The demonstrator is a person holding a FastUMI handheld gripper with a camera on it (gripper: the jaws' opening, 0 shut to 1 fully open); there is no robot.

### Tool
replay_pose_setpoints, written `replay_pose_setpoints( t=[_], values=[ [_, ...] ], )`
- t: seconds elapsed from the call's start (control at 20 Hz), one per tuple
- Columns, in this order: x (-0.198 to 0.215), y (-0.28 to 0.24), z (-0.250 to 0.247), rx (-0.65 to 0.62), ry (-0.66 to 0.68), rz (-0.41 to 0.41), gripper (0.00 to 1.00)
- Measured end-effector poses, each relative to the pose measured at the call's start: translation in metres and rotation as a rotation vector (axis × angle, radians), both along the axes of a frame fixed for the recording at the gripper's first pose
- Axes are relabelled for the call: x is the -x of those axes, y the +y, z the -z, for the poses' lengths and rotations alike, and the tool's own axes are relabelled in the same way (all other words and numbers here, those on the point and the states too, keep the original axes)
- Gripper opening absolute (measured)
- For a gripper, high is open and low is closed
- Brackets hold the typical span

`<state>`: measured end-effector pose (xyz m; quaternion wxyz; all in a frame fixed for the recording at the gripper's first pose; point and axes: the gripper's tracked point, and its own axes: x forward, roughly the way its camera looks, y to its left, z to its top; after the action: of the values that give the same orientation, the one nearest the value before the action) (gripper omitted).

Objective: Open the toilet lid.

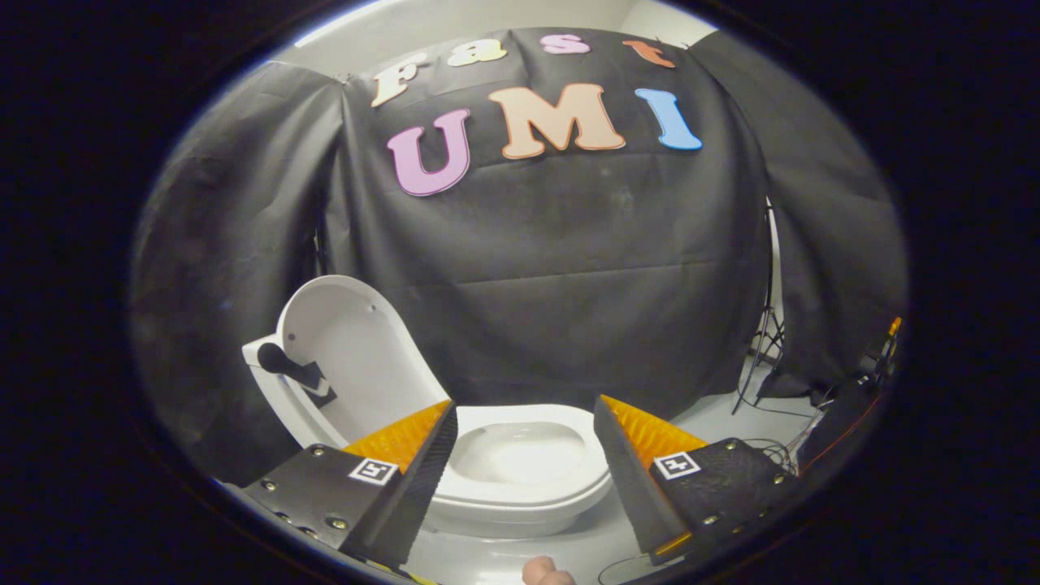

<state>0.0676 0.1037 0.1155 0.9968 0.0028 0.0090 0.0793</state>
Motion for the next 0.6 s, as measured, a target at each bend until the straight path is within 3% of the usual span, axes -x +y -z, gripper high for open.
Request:
replay_pose_setpoints(
  t=[0.35, 0.6],
  values=[
    [-0.009, 0.004, 0.003, -0.059, 0.04, -0.005, 0.99],
    [-0.002, 0.026, -0.007, 0.002, -0.009, -0.036, 0.99]
  ],
)
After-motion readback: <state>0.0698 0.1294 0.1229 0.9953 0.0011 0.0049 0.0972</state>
